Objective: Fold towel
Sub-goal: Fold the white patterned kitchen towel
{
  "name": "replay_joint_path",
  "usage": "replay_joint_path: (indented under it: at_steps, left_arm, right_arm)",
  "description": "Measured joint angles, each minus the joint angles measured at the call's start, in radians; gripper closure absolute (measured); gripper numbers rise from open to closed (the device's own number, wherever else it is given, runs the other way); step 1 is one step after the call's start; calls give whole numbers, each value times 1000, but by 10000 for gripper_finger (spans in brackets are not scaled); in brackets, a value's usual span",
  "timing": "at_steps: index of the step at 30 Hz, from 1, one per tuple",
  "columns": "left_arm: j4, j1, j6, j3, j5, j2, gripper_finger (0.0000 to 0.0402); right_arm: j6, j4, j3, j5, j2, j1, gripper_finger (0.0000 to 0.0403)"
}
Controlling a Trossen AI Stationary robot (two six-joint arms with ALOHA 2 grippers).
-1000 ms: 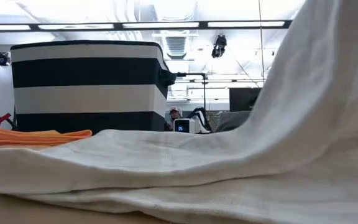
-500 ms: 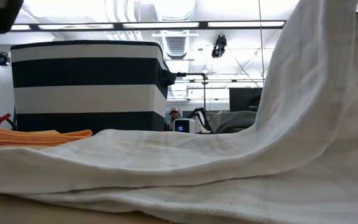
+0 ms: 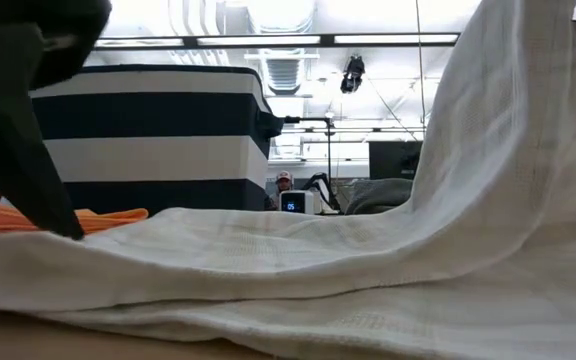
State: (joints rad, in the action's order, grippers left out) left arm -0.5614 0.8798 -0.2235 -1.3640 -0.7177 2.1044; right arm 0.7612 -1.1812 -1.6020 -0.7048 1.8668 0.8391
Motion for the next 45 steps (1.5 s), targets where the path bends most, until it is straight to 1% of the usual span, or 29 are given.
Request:
replay_joint_path:
  at_steps: [4,8,15,20,25,26,28,32,34,36,38,40,43,45]
  left_arm:
    - [0,-6,-2,2,37,0,270]
    - [6,-6,-7,2,47,0,293]
    - [24,-11,-26,-24,50,0,359]
    - [23,-18,-24,-26,50,0,391]
    - [9,-28,-60,-37,43,-2,399]
    - [-12,-31,-64,-46,30,-6,400]
    - [-106,-37,-87,-74,-9,-25,400]
    - [-405,-61,-215,-128,-178,-98,400]
    - [-521,-88,-290,-132,-257,-157,401]
    - [-588,-127,-355,-120,-319,-228,401]
    - [-625,-179,-399,-85,-352,-306,401]
    - [-616,-245,-415,-39,-346,-391,401]
    - [-576,-341,-403,38,-339,-521,401]
    - [-537,-380,-378,84,-333,-600,401]
  right_arm:
    - [0,1,0,0,0,0,401]
    - [-4,1,0,-1,0,0,401]
    - [-16,0,0,-2,0,-2,401]
    - [-16,-2,0,-2,0,-2,401]
    - [-13,-43,0,-7,0,-2,401]
    - [-9,-57,0,-19,0,-2,401]
    - [13,-93,0,-61,-4,-2,401]
    - [58,-193,0,-139,-33,-2,401]
    - [79,-248,0,-191,-45,-4,401]
    - [107,-308,-1,-252,-49,-12,401]
    - [135,-374,-1,-309,-56,-26,401]
    - [146,-392,-1,-359,-64,-49,401]
    - [92,-388,0,-401,-77,-95,401]
    - [62,-391,0,-416,-83,-140,401]
